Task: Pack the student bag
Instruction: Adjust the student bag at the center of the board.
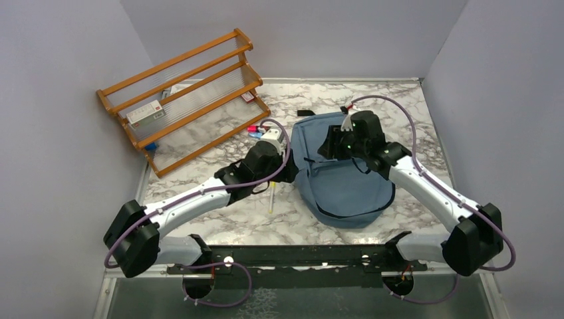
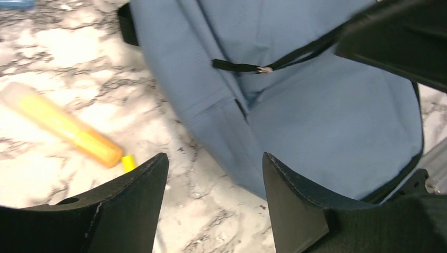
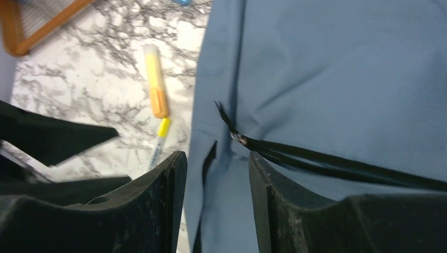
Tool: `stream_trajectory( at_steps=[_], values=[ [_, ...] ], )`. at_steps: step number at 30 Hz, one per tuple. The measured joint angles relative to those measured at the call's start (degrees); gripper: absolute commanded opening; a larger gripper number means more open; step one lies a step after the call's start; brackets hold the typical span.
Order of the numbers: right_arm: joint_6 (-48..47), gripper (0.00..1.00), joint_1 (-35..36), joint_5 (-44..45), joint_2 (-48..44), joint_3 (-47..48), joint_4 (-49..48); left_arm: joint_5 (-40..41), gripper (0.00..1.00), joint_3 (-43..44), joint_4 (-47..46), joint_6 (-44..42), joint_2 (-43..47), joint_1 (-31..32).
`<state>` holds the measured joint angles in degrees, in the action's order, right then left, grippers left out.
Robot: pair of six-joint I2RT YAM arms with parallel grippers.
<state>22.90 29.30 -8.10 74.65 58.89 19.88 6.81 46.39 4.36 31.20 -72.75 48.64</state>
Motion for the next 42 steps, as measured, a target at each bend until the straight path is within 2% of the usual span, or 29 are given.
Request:
stream_trajectory(
  at_steps=[5,8,12,17,22,28,31,35,42],
  values=[
    [0.2,0.53,0.0,6.3,-5.4,-5.0,1.4,1.4,0.70,0.0,3.1,-0.7,2.1,-3.2],
    [1.3,0.52,0.0,9.5,-6.1,-6.8,2.5,2.1,0.74,0.0,4.5,-0.6,2.8,-4.7],
    [3.0,0.50,0.0,11.3,-6.1,-8.7,3.2,2.7,0.75,-0.5,5.6,0.0,3.6,-7.0],
    [4.1,0.46,0.0,12.2,-6.5,-8.9,2.4,2.6,0.76,-2.3,5.7,1.0,4.8,-9.5],
    [4.5,0.35,0.0,14.6,-5.8,-8.1,1.0,2.4,0.77,-4.2,6.1,1.2,6.0,-9.7],
    [5.6,0.37,0.0,15.6,-1.5,-6.0,-0.3,-0.7,0.79,-5.9,6.0,1.1,7.0,-10.0],
    [5.6,0.40,0.0,13.0,-1.6,-5.2,0.4,-1.8,0.79,-6.5,6.0,1.0,7.0,-10.0],
    [6.0,0.40,0.5,3.5,-2.6,-4.3,1.9,-2.3,0.79,-7.0,6.0,0.6,7.1,-10.0],
    [10.2,0.40,10.4,-5.5,-2.5,-5.5,3.0,-2.2,0.80,-6.4,5.9,0.5,6.6,-11.4]
  ],
)
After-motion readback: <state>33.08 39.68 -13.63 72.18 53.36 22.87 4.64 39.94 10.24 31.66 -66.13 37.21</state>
